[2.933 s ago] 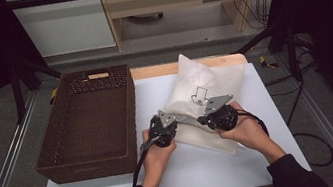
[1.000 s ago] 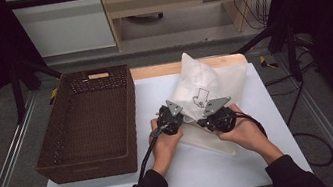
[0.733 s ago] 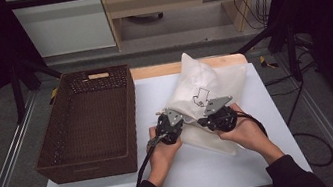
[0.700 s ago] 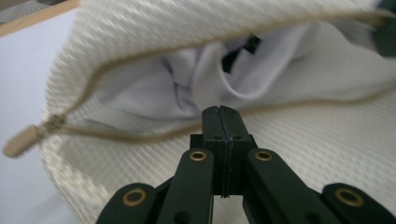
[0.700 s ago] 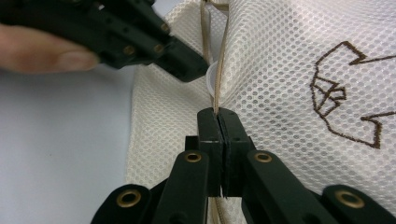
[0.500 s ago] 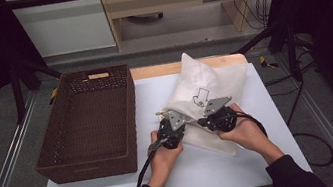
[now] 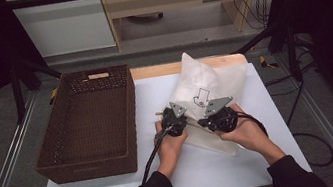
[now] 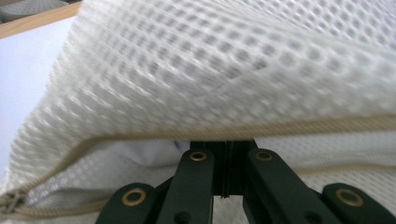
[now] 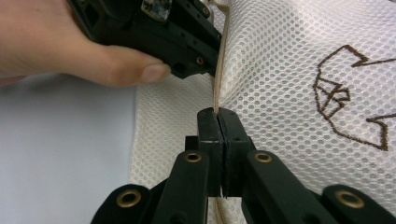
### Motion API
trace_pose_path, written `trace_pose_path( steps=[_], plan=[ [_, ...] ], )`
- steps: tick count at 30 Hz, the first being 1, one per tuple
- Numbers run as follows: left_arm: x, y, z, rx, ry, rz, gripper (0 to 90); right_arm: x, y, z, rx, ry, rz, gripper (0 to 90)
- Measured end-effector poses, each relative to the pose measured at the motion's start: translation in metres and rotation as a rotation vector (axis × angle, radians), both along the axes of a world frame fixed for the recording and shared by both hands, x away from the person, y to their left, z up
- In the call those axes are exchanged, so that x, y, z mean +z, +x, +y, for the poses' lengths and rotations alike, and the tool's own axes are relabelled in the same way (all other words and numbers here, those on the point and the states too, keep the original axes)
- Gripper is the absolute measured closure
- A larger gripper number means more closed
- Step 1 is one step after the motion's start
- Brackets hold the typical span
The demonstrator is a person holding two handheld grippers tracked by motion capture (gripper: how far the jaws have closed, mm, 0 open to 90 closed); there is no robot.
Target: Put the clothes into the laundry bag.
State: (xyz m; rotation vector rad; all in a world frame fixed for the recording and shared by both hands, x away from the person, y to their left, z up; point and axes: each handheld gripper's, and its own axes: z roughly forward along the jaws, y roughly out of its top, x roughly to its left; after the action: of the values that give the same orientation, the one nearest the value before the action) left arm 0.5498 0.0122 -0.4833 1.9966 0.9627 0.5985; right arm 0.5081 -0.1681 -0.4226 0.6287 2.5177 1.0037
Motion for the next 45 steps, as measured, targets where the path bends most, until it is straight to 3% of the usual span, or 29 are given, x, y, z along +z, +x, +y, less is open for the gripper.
trace_pose_path(
  steps=[8,26,28,34,41,45],
  plan=[
    [0.001,0.015,-0.003,0.015,-0.001,-0.030,90.0,-0.001,-0.001,0.002,0.012,-0.012,0.007,89.4],
    [0.001,0.028,-0.012,-0.039,-0.041,-0.020,90.0,-0.004,-0.001,0.007,0.030,-0.018,0.018,89.5],
    [0.001,0.027,-0.011,-0.038,-0.050,-0.017,90.0,-0.003,-0.001,0.006,0.025,-0.014,0.019,89.4],
    [0.001,0.014,-0.009,-0.044,0.004,-0.027,90.0,-0.002,0.001,0.004,0.011,-0.005,0.009,89.4],
    [0.008,-0.006,0.002,-0.057,0.013,-0.041,90.0,-0.001,0.001,0.003,0.004,-0.001,0.007,89.4],
    [0.013,-0.020,0.010,-0.062,-0.007,-0.051,90.0,0.000,0.000,0.002,0.005,0.002,0.003,89.4]
  ],
)
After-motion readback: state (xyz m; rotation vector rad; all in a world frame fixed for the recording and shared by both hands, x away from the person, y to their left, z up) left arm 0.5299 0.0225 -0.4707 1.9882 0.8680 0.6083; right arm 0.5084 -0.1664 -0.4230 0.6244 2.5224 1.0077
